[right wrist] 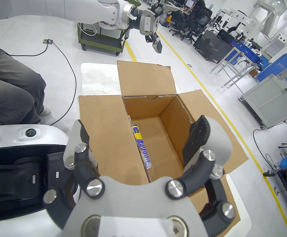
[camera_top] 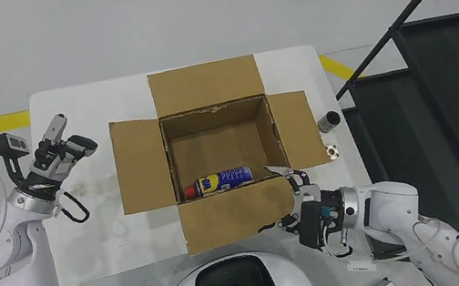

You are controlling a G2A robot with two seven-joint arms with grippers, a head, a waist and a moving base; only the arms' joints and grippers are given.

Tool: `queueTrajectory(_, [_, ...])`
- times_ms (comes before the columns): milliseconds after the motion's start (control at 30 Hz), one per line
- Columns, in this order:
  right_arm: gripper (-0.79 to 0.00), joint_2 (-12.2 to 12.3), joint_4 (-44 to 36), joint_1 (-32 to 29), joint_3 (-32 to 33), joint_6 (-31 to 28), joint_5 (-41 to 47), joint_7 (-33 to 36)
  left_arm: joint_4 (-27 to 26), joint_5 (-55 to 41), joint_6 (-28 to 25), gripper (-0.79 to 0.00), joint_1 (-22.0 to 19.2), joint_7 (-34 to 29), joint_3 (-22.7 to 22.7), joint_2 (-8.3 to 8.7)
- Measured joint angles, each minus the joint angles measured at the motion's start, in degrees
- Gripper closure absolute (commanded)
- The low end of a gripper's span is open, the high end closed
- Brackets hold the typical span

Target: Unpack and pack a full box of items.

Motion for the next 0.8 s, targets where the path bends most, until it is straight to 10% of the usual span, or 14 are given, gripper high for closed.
queueTrajectory(800, [-0.785,-0.11,1.55,0.54,0.22,-0.21,2.67,0.02,0.0,0.0,0.0,-0.785,0.0,0.0,0.0,0.0])
